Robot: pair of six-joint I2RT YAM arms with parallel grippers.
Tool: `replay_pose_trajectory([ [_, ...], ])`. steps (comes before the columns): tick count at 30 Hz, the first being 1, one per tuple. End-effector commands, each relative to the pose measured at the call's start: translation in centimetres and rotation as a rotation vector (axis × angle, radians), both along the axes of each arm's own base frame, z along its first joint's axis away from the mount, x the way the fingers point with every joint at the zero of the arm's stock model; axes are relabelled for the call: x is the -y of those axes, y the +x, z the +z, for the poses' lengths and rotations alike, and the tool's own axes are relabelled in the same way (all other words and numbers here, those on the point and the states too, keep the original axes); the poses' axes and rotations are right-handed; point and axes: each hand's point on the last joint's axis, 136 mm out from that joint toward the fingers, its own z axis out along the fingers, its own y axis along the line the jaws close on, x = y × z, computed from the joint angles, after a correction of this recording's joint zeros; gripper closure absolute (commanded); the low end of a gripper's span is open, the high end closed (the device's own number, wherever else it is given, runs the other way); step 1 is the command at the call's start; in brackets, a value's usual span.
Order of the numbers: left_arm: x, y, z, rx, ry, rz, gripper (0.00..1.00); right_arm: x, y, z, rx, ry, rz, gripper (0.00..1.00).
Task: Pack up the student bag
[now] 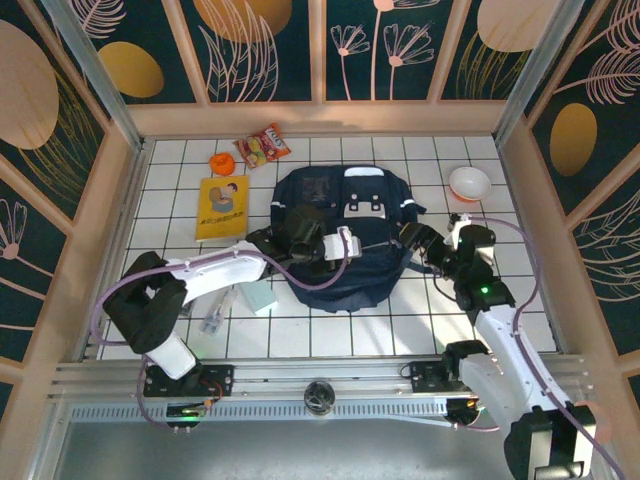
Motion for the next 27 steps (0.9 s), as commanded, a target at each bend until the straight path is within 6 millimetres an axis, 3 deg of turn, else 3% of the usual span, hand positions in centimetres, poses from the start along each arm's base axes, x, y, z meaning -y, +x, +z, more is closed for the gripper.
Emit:
replay_pose_trajectory([
  [1,-0.1,0.0,5.9,0.022,-0.189,-0.053,1.0,0.4,0.0,2.6,0.1,-0.029,0.03,0.15],
  [6,-1.9,0.5,9.0,0.043,-0.257,-0.06,1.0,1.7,-0.3,3.7,0.204,-0.127,-0.006,0.13],
  [11,-3.2,1.2,10.2,0.039,-0.296,-0.058,1.0,2.3,-0.8,4.2,0.285,-0.195,-0.016,0.13],
  [23,-5.6,2.2,12.6,0.025,-0.368,-0.072,1.0,0.6,-0.5,-0.8,0.237,-0.204,0.113,0.14],
  [27,-7.6,2.9,13.8,0.024,-0.404,-0.081,1.0,-0.2,-0.2,-0.4,0.375,-0.236,0.176,0.2],
])
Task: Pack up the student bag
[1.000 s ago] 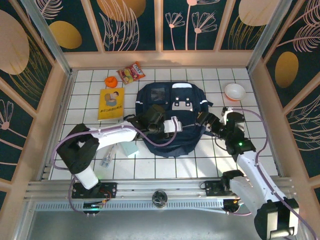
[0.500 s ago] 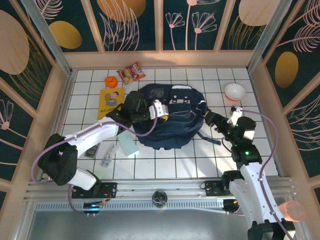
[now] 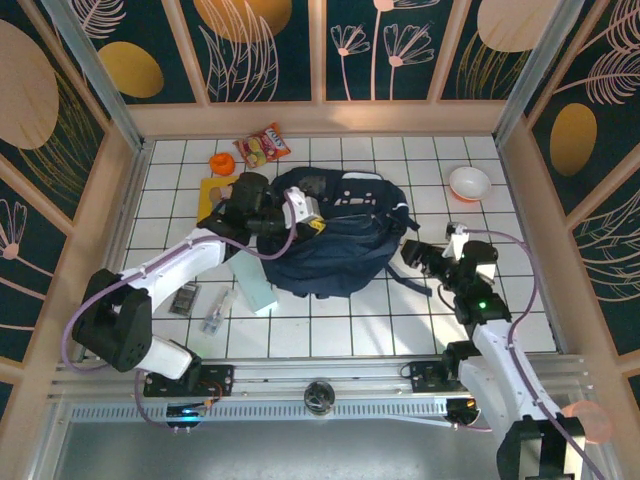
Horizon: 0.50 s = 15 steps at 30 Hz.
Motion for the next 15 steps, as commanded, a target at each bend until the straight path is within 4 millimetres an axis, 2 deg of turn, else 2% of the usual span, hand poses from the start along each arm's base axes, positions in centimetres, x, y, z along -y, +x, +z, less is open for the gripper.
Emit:
replay_pose_trajectory([
  [1,-1.4,-0.3,6.3,0.121,-0.147,-0.074,1.0,-1.3,0.5,3.0,0.248,-0.041,0.115,0.23],
  [4,-2.8,0.4,7.1,0.115,-0.163,-0.079,1.0,-1.5,0.5,3.3,0.314,-0.062,0.136,0.26],
  [7,-3.9,1.1,8.0,0.111,-0.185,-0.087,1.0,-1.9,0.5,2.7,0.316,-0.048,0.159,0.28],
  [11,-4.5,1.9,8.5,0.099,-0.202,-0.105,1.0,-3.2,0.0,1.5,0.316,-0.022,0.227,0.33],
  [15,-4.8,2.5,8.6,0.085,-0.204,-0.119,1.0,-4.2,0.2,0.4,0.312,-0.044,0.275,0.34],
])
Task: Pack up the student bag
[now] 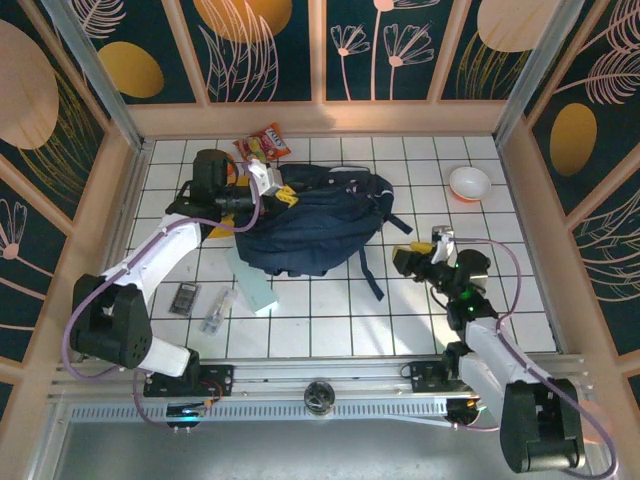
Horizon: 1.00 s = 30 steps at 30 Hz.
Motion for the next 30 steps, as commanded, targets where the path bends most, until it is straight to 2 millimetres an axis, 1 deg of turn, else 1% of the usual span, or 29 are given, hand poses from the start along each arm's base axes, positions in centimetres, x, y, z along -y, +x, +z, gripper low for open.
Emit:
replay_pose_trajectory([
  [1,0.5,-0.8,4.2,0.1,-0.087,-0.127,1.0,-1.5,0.1,1.5,0.125,-0.019,0.077,0.34],
  [10,0.6,-0.7,3.8,0.08,-0.089,-0.162,1.0,-3.9,2.6,0.6,0.164,-0.095,0.167,0.34],
  [18,0.7,-1.2,3.6,0.072,-0.092,-0.186,1.0,-5.4,4.0,0.9,0.228,-0.12,0.255,0.36],
  [19,0.7,-1.2,3.7,0.072,-0.093,-0.188,1.0,-5.6,4.1,0.8,0.229,-0.122,0.27,0.38],
  [21,0.7,-1.2,3.8,0.073,-0.094,-0.19,1.0,-5.8,4.0,0.8,0.232,-0.122,0.289,0.43],
  [24,0.7,-1.1,3.7,0.071,-0.093,-0.188,1.0,-6.1,3.6,0.8,0.244,-0.118,0.315,0.54],
  [26,0.7,-1.0,3.6,0.069,-0.092,-0.188,1.0,-6.1,3.4,0.9,0.249,-0.115,0.325,0.63],
  [27,0.7,-1.0,3.6,0.07,-0.092,-0.188,1.0,-6.2,3.3,0.9,0.249,-0.115,0.331,0.7],
  [30,0.7,-0.9,3.5,0.067,-0.09,-0.186,1.0,-6.1,3.2,1.0,0.249,-0.112,0.331,0.83],
])
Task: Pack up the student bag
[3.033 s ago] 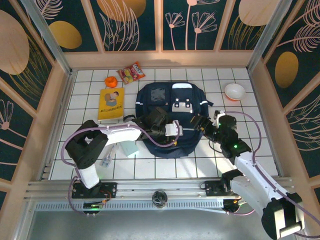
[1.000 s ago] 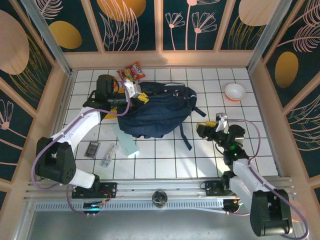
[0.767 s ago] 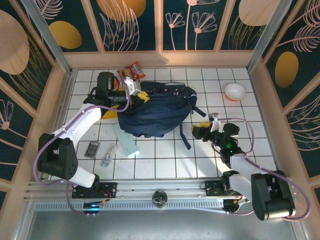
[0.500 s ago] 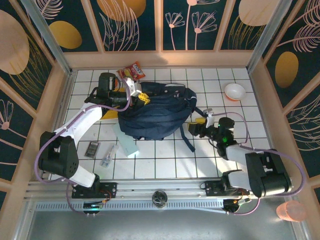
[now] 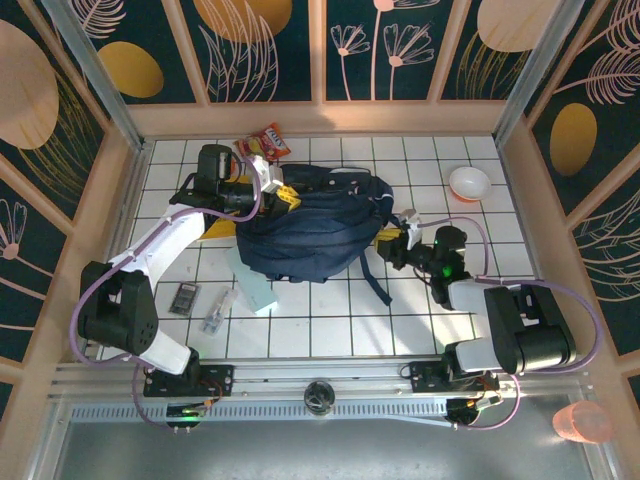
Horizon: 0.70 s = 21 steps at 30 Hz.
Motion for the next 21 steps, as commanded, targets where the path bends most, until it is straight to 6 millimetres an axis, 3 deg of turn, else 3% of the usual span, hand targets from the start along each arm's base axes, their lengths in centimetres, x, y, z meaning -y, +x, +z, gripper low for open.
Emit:
replay_pose_trajectory([
  [1,0.2,-0.6,4.1,0.142,-0.084,-0.092,1.0,-0.5,-0.1,1.4,0.06,0.012,0.036,0.88],
  [5,0.1,-0.4,4.0,0.153,-0.071,-0.072,1.0,-0.2,0.0,1.7,0.057,0.018,0.02,1.0],
  [11,0.0,-0.1,4.1,0.167,-0.06,-0.054,1.0,0.4,0.3,1.7,0.032,0.03,-0.019,1.0],
  [15,0.1,-0.5,4.9,0.173,-0.076,-0.071,1.0,1.6,1.3,0.5,-0.045,0.036,-0.121,1.0],
  [18,0.0,-0.5,5.5,0.172,-0.086,-0.076,1.0,2.1,1.3,-0.6,-0.085,0.034,-0.162,0.63],
  [21,-0.1,-0.5,6.0,0.174,-0.098,-0.087,1.0,2.7,1.5,-1.5,-0.114,0.031,-0.21,0.46],
])
